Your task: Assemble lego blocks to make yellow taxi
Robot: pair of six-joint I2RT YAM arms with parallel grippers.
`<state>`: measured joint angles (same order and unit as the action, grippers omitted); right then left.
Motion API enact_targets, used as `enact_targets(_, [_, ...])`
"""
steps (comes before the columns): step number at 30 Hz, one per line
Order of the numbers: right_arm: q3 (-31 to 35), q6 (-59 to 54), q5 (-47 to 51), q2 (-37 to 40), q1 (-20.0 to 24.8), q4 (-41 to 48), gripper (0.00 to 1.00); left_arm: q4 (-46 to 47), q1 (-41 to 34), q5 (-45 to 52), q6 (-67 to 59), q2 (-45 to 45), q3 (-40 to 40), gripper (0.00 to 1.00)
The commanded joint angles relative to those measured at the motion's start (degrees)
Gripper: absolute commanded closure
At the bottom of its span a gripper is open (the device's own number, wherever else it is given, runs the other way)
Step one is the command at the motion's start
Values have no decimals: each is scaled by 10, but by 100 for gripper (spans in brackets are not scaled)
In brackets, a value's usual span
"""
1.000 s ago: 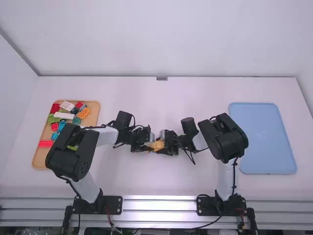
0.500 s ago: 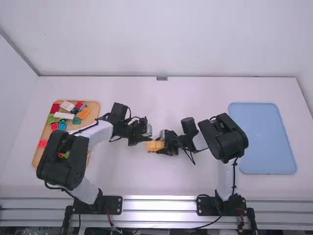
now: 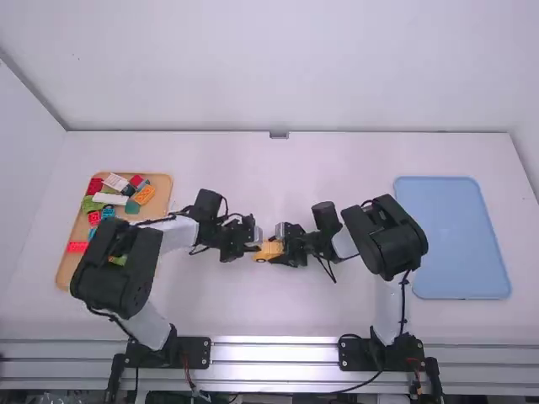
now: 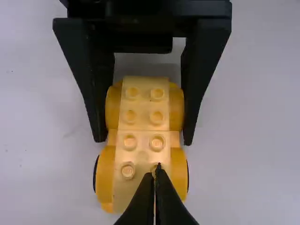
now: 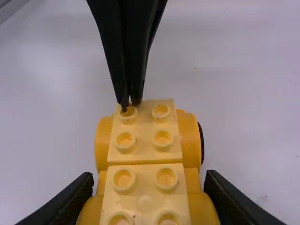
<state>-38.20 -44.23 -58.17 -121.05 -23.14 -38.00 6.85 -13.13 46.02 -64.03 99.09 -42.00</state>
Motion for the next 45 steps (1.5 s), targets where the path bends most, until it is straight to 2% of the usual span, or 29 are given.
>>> enact_targets(1, [-1,7,12,-9,-4,4,48,-11,-24,-31,25,5,8,98])
enact_targets(6, [-1,7,12,-9,-5,6,48,-17,-33,-30,38,3,-3,98])
enact_targets(10, [-1,7,12,-9,-5,7,48,29,-23,-24,37,-23,-29,98])
enact_targets(16, [-1,7,12,-9,-5,5,48,44,-26,20,-20,-33,-36,98])
enact_targets(19, [-1,7,12,-9,-5,5,49,20,-27,26,-5,-9,-25,96])
enact_targets(21, [-2,7,12,-9,-5,5,49,12,-26,18,5,3,-22,98])
enact_targets(28, [-1,7,12,-9,-5,5,49,19,-27,-10,8,45,-21,98])
enact_targets(32, [-1,3,18,-9,-5,5,49,45,-27,-10,7,36,-43,98])
enact_targets(34, [-5,4,27,-9,2,8,48,88,-18,-1,-9,6,-68,98])
enact_targets(36, [-13,3,29,-9,9,19,48,123,-5,22,-21,-29,-95,86])
enact_targets(39, [-24,3,30,-9,17,41,47,140,17,25,-7,-71,-119,84])
enact_targets(40, [-30,2,30,-9,22,53,46,144,29,24,0,-93,-124,80])
enact_targets(41, [-33,-3,29,-9,24,61,46,143,37,24,7,-107,-125,71])
enact_targets(42, [-38,-14,30,-9,28,73,46,141,48,26,19,-123,-125,16])
enact_targets(43, [-43,-29,31,-9,33,89,46,141,61,26,32,-141,-125,1])
enact_targets(45, [-53,-43,39,-9,38,108,47,141,80,25,53,-165,-124,1])
